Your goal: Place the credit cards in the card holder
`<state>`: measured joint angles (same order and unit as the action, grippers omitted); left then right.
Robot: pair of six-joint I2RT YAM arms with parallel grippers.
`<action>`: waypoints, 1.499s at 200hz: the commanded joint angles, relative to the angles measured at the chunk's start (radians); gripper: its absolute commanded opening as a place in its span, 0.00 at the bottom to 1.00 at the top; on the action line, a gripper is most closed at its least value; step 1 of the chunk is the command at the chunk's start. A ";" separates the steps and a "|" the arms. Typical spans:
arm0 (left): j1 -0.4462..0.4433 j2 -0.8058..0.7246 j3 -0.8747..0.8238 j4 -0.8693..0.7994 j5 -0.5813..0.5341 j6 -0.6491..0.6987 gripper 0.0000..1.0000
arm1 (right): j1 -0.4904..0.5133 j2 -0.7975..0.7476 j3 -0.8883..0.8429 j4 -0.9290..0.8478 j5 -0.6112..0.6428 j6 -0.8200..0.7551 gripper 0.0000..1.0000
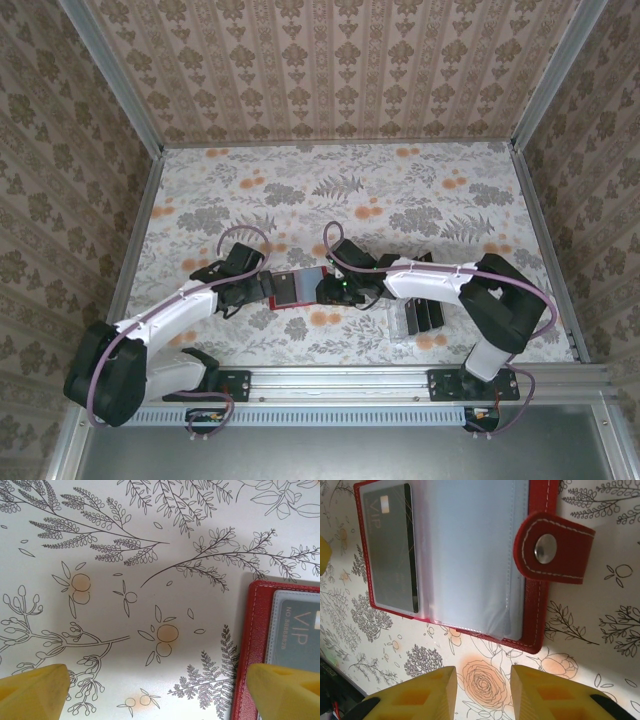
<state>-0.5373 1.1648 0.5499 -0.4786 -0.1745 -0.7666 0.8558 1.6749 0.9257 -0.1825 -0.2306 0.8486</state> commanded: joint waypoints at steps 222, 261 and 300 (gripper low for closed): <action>-0.010 0.011 -0.006 0.015 0.009 -0.011 1.00 | 0.003 0.093 0.061 0.049 -0.007 0.032 0.34; -0.012 0.010 -0.007 0.015 0.008 -0.011 1.00 | 0.002 0.027 0.021 0.055 0.006 0.063 0.33; -0.012 0.012 -0.010 0.021 0.008 -0.011 1.00 | 0.003 -0.011 -0.016 0.042 0.019 0.079 0.34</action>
<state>-0.5430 1.1790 0.5495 -0.4633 -0.1741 -0.7666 0.8558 1.6974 0.9348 -0.1349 -0.2317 0.8993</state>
